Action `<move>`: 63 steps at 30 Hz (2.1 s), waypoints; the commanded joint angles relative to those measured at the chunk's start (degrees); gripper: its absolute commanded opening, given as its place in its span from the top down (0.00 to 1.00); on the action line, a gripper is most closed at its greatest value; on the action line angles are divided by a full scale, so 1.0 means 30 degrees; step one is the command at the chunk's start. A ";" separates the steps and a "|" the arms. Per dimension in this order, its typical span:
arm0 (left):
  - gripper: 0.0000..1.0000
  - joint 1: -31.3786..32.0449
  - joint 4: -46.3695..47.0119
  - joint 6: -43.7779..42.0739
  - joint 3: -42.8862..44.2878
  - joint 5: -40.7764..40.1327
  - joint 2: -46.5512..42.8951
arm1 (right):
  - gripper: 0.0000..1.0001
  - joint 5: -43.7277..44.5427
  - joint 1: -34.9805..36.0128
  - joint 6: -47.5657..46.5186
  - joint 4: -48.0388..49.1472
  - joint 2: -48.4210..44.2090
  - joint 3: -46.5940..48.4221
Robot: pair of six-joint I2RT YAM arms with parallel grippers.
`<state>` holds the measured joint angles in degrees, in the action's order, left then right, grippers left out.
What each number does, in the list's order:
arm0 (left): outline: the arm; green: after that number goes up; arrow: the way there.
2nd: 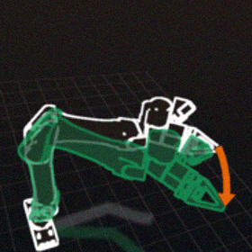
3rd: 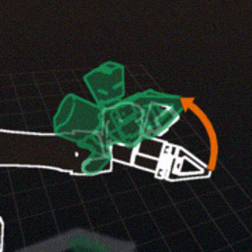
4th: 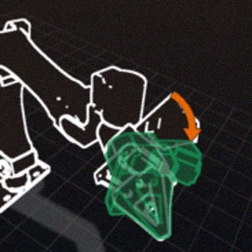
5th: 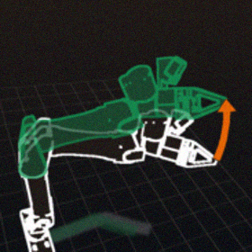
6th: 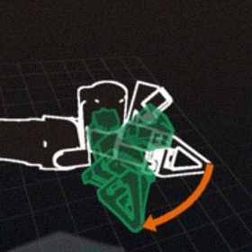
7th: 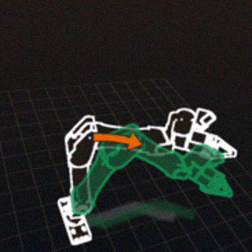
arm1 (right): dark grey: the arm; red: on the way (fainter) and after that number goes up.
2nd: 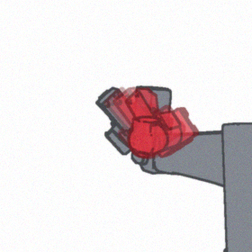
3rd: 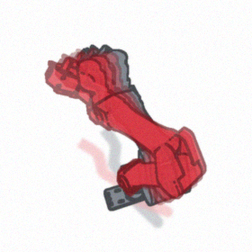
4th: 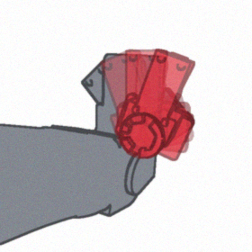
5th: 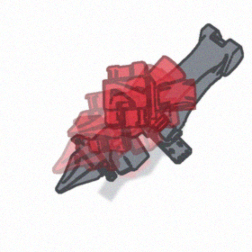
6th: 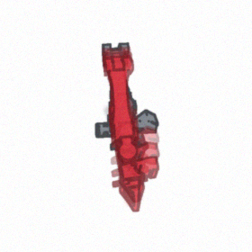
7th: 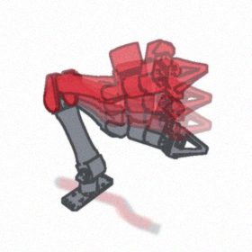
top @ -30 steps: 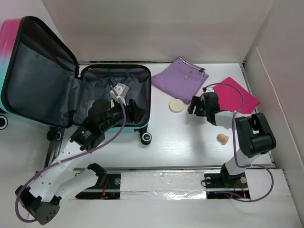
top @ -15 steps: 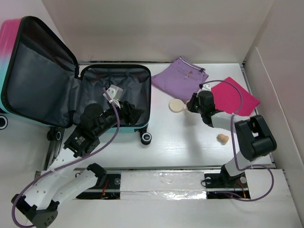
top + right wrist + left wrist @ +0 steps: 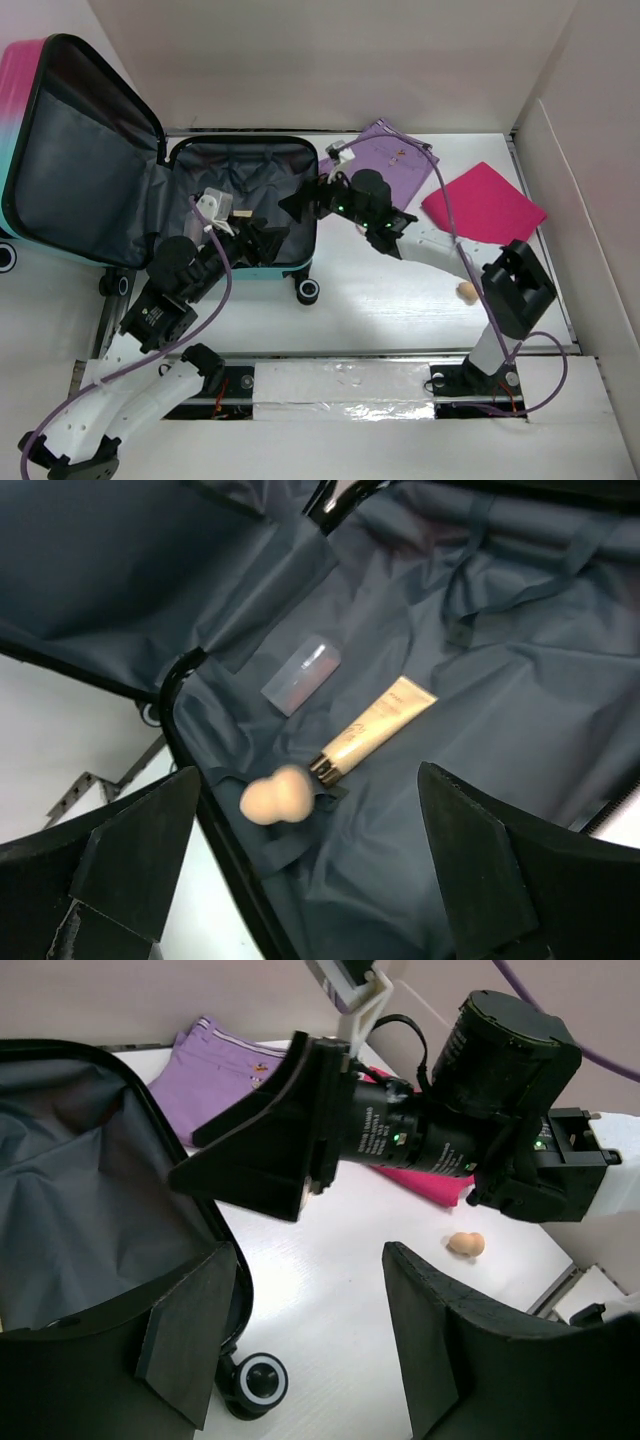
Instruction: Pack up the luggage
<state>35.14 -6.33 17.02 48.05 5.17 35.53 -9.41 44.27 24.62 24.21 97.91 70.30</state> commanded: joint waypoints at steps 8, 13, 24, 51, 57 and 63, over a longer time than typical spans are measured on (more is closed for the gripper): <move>0.43 0.0093 0.2984 0.0421 0.1322 0.5102 0.3711 | 0.75 0.4587 -0.5696 -0.1817 -0.1705 -1.1061 -0.7726; 0.43 0.2724 0.2901 0.0161 0.3636 0.4931 0.7947 | 0.93 0.6300 -0.7927 -0.3807 -0.6714 -1.8877 -0.7998; 0.33 1.1402 0.0730 -0.3820 1.4240 -0.1136 2.2456 | 0.63 0.2377 -0.9396 -0.6507 -1.4480 -2.3693 0.0147; 0.35 1.1023 0.1115 -0.5086 2.8339 0.1733 3.9074 | 0.59 0.2078 -0.9015 -0.7708 -1.9114 -2.3525 0.0150; 0.47 1.1023 0.1554 -0.5290 2.6873 0.2525 3.8811 | 0.59 0.2901 -0.9015 -0.7797 -1.8558 -2.3379 -0.0465; 0.79 1.1023 0.1962 -0.5584 2.5263 0.2466 3.8080 | 0.59 0.3281 -0.9015 -0.7856 -1.8470 -2.3144 -0.0670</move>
<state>68.64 2.63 2.26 127.31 13.41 151.74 -1.23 16.97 1.74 -34.06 28.16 68.38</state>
